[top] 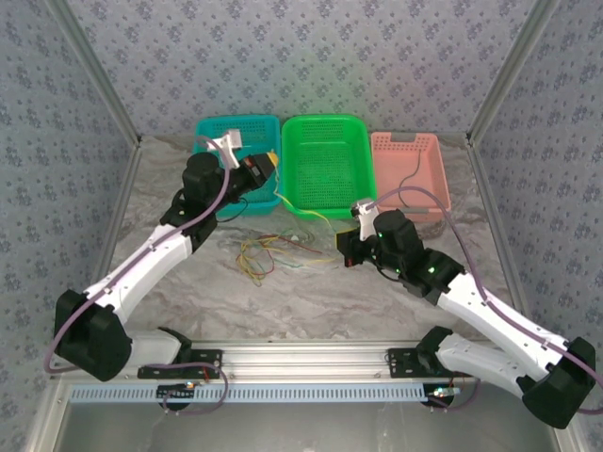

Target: Untangle the cables

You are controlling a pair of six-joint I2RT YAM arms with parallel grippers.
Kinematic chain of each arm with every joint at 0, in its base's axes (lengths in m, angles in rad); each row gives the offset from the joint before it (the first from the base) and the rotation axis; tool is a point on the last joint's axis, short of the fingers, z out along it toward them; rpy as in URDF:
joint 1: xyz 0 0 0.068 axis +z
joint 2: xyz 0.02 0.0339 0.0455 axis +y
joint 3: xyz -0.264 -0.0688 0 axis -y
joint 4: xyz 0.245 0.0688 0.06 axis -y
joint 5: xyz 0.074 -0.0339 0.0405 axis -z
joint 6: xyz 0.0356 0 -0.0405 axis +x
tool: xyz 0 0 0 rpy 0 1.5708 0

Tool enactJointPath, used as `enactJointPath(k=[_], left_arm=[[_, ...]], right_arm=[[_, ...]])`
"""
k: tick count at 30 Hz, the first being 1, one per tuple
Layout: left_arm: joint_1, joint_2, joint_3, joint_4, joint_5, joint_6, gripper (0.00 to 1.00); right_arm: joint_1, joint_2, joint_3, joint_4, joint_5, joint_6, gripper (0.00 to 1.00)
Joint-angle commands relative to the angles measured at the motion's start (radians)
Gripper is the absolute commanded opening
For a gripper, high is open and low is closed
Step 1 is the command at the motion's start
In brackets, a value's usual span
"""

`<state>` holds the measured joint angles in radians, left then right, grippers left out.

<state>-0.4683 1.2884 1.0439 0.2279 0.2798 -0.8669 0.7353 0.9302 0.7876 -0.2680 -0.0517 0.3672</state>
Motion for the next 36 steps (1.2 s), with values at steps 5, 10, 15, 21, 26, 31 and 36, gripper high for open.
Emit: enactJointPath(k=[5, 10, 15, 21, 26, 31, 36], left_arm=[[0.112, 0.024, 0.131, -0.139, -0.069, -0.075, 0.00], [0.157, 0.068, 0.219, -0.218, -0.064, -0.091, 0.00], [0.172, 0.115, 0.311, -0.285, -0.053, -0.101, 0.00], [0.176, 0.165, 0.411, -0.325, -0.013, -0.100, 0.00], [0.166, 0.166, 0.409, -0.254, 0.076, -0.074, 0.00], [0.146, 0.162, 0.375, -0.182, 0.143, -0.056, 0.00], [0.114, 0.161, 0.323, -0.075, 0.187, -0.065, 0.00]], right_arm=[[0.041, -0.027, -0.025, -0.072, 0.136, -0.127, 0.00], [0.109, -0.015, -0.039, -0.086, 0.245, -0.223, 0.00], [0.251, 0.094, -0.011, -0.104, 0.468, -0.276, 0.00], [0.410, 0.287, 0.059, -0.123, 0.800, -0.315, 0.00], [0.420, 0.197, 0.052, -0.089, 0.730, -0.334, 0.09], [0.393, 0.028, 0.095, -0.130, 0.440, -0.312, 0.44], [0.248, -0.093, 0.149, -0.106, 0.167, -0.231, 0.57]])
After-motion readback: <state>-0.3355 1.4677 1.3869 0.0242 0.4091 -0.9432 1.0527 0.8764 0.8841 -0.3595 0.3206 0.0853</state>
